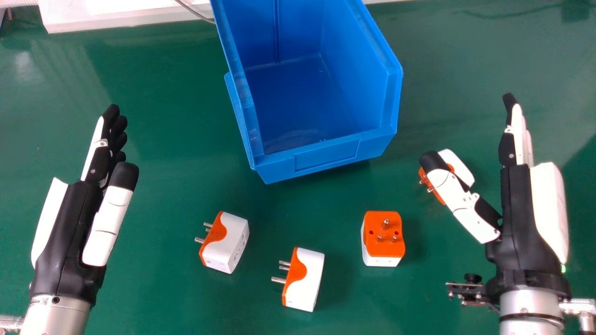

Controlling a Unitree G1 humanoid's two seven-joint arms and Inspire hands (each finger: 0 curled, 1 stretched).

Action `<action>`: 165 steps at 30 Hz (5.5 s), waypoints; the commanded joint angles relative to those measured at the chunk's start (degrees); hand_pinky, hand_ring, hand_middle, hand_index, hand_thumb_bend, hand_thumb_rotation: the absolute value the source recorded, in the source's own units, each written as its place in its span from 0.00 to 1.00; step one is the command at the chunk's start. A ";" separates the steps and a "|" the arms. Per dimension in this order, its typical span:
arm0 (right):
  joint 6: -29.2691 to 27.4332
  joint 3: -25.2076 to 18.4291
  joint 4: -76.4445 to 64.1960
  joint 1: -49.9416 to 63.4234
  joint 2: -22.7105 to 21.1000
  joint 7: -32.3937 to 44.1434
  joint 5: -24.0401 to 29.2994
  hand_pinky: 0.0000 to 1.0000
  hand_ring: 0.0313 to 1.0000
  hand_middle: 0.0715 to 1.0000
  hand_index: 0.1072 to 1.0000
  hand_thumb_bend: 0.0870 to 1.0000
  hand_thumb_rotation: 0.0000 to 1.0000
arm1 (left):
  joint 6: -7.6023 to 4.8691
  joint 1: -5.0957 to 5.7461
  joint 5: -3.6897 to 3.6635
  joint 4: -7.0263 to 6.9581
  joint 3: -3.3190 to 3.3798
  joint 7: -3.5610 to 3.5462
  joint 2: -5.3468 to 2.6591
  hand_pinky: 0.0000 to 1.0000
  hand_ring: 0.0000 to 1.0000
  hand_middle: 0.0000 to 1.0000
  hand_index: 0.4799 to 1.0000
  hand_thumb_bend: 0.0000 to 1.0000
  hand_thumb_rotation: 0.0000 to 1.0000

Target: Pick all objects and put in blue box

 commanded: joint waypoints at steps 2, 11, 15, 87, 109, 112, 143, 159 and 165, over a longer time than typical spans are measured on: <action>0.78 0.27 -0.20 -1.50 -0.54 -0.84 -0.92 0.88 1.00 1.00 0.98 0.42 0.78 | 0.24 0.58 -0.37 -1.64 0.09 0.83 -0.40 1.00 1.00 1.00 1.00 0.81 1.00; 3.85 0.98 2.19 -4.38 -2.02 -0.22 -2.88 0.87 1.00 1.00 0.98 0.42 0.78 | 2.53 0.83 -1.03 -3.44 -0.15 1.14 -0.71 1.00 1.00 1.00 1.00 0.81 1.00; 6.55 0.94 4.04 -6.55 -3.59 0.75 -3.49 0.87 1.00 1.00 0.98 0.43 0.78 | 2.83 0.46 -1.48 -2.93 -0.12 0.93 -0.70 1.00 1.00 1.00 1.00 0.81 1.00; 39.97 19.91 40.98 -42.26 -18.81 20.89 -11.63 0.90 0.97 0.99 0.95 0.47 0.52 | 6.18 0.99 -1.88 -5.94 -0.90 1.27 -0.58 1.00 1.00 1.00 1.00 0.84 1.00; 42.76 25.53 44.76 -47.42 -19.53 27.94 -11.87 0.89 0.96 0.99 0.93 0.45 0.60 | 6.44 1.29 -2.16 -6.94 -1.45 1.22 -0.79 1.00 1.00 1.00 1.00 0.84 1.00; 42.28 25.62 45.45 -48.05 -19.43 28.57 -11.60 0.89 0.96 0.98 0.93 0.45 0.60 | 6.47 1.08 -2.52 -6.65 -1.38 1.01 -0.71 1.00 1.00 1.00 1.00 0.84 1.00; 39.94 22.32 47.36 -49.41 -17.39 23.82 -8.10 0.35 0.39 0.58 0.66 0.45 0.14 | 7.16 1.04 -2.52 -7.37 -1.32 0.87 -0.56 1.00 1.00 1.00 1.00 0.85 1.00; 38.07 22.22 45.79 -47.80 -17.99 21.41 -8.57 0.08 0.12 0.44 0.44 0.47 0.01 | 8.30 1.88 -2.56 -9.10 -1.33 0.85 -0.52 1.00 1.00 1.00 1.00 0.87 1.00; 39.89 10.32 40.05 -43.75 -12.15 11.80 -0.72 0.07 0.10 0.43 0.44 0.47 0.00 | 8.34 1.85 -2.57 -8.94 -1.22 0.78 -0.45 1.00 1.00 1.00 1.00 0.87 1.00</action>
